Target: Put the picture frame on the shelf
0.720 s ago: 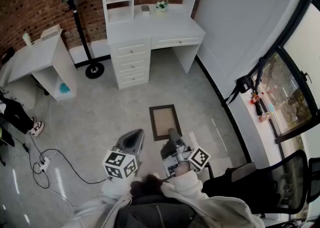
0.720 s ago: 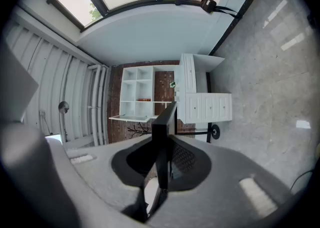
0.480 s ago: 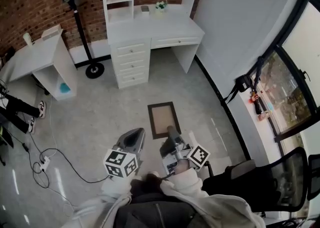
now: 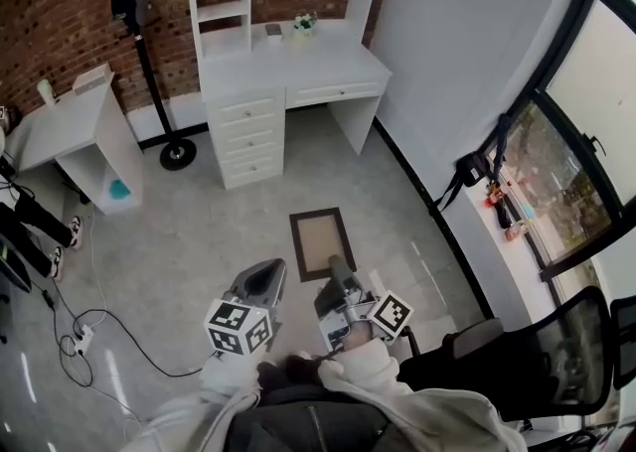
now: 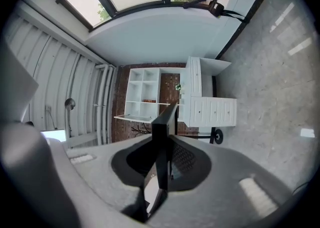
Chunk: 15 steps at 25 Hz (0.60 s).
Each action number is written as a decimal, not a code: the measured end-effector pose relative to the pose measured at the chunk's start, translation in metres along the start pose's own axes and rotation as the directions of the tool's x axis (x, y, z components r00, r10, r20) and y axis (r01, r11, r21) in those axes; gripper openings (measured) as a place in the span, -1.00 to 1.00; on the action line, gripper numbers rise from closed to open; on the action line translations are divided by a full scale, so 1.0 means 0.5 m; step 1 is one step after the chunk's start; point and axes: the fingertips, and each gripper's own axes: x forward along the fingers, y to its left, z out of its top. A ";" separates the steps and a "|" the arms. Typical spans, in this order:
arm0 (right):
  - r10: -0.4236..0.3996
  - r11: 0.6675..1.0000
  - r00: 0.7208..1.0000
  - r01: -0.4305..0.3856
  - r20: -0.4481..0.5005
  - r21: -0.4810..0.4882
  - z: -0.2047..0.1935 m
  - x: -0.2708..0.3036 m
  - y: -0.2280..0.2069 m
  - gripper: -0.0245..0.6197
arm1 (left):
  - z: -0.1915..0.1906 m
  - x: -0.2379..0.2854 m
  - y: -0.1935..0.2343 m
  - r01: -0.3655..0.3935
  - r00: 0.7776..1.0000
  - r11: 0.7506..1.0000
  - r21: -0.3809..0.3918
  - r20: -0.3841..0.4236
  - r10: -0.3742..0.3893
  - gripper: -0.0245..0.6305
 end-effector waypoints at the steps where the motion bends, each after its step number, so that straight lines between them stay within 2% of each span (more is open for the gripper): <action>1: -0.002 1.000 1.000 0.002 -0.003 -0.007 0.008 -0.001 -0.003 -0.77 | -0.002 0.010 -0.006 0.004 1.000 1.000 0.001 0.001 -0.004 -0.91; 15: -0.025 1.000 0.998 0.025 -0.051 -0.011 0.048 0.002 -0.045 -0.77 | -0.032 0.071 -0.023 -0.010 1.000 1.000 -0.021 0.005 0.010 -0.91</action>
